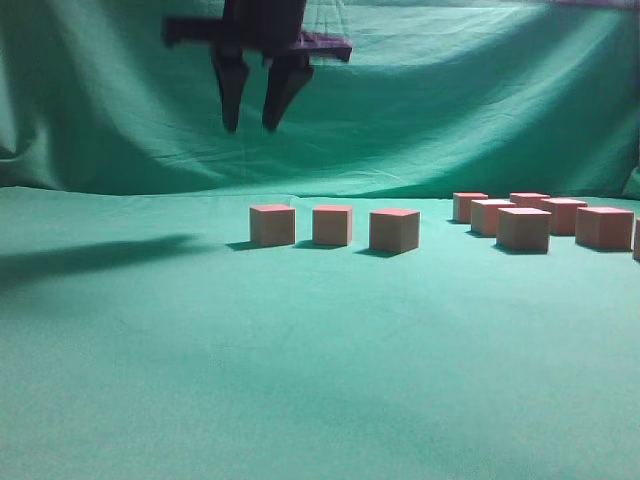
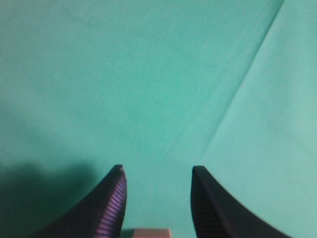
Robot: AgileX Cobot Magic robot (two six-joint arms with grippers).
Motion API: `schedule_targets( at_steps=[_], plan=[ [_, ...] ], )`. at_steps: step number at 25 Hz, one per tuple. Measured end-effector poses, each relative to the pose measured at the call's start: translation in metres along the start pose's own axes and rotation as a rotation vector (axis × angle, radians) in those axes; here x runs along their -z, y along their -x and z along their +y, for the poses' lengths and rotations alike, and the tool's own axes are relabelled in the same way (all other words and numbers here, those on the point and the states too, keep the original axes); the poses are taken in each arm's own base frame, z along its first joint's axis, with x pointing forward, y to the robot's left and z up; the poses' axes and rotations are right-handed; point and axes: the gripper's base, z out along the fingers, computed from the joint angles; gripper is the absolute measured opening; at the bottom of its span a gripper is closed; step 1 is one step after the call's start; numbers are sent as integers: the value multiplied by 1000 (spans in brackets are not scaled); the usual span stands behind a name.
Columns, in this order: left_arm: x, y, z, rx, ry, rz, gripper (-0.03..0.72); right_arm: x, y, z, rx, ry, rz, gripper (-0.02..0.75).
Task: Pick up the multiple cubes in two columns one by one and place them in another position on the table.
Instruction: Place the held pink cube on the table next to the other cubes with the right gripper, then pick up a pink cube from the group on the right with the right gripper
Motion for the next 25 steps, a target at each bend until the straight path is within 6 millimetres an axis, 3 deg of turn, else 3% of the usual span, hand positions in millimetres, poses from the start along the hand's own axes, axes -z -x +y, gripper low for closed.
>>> schedule_targets(
  at_steps=[5, 10, 13, 16, 18, 20, 22, 25],
  plan=[
    [0, 0, 0, 0, 0, 0, 0, 57, 13, -5, 8, -20, -33, 297],
    [0, 0, 0, 0, 0, 0, 0, 136, 20, -32, -47, -14, -154, 297],
    [0, 0, 0, 0, 0, 0, 0, 180, 5, -58, -81, -35, -166, 297],
    [0, 0, 0, 0, 0, 0, 0, 211, -26, -94, -150, -86, -125, 297],
    [0, 0, 0, 0, 0, 0, 0, 225, -52, -120, -216, -127, -84, 297],
    [0, 0, 0, 0, 0, 0, 0, 222, -82, -141, -280, -161, -3, 297],
    [0, 0, 0, 0, 0, 0, 0, 214, -111, -163, -350, -191, 81, 297],
    [0, 0, 0, 0, 0, 0, 0, 186, -158, -185, -444, -208, 240, 297]
  ],
)
